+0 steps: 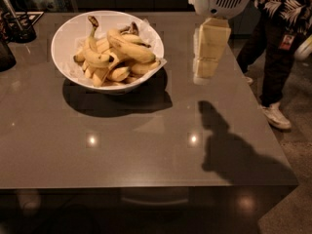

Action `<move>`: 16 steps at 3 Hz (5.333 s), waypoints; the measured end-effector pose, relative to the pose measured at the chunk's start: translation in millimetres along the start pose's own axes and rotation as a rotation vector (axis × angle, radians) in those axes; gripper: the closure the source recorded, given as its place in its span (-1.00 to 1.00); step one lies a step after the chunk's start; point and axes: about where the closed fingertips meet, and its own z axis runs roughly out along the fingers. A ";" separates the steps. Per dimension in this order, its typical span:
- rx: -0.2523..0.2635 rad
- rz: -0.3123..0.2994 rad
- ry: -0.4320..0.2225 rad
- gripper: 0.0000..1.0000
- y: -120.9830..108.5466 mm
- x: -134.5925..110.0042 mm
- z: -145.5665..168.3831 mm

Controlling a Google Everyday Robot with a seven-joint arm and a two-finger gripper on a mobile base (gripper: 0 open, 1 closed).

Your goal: Pick banana from white bowl

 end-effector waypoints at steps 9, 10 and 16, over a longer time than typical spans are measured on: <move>-0.156 0.221 -0.172 -0.98 -105.7 -146.8 92.7; -0.166 0.232 -0.164 -0.84 -106.8 -150.0 99.6; -0.222 0.349 -0.116 0.08 -119.0 -141.5 147.0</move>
Offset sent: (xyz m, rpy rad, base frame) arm 0.0934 0.0699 -0.0043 0.2135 0.1824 -0.0837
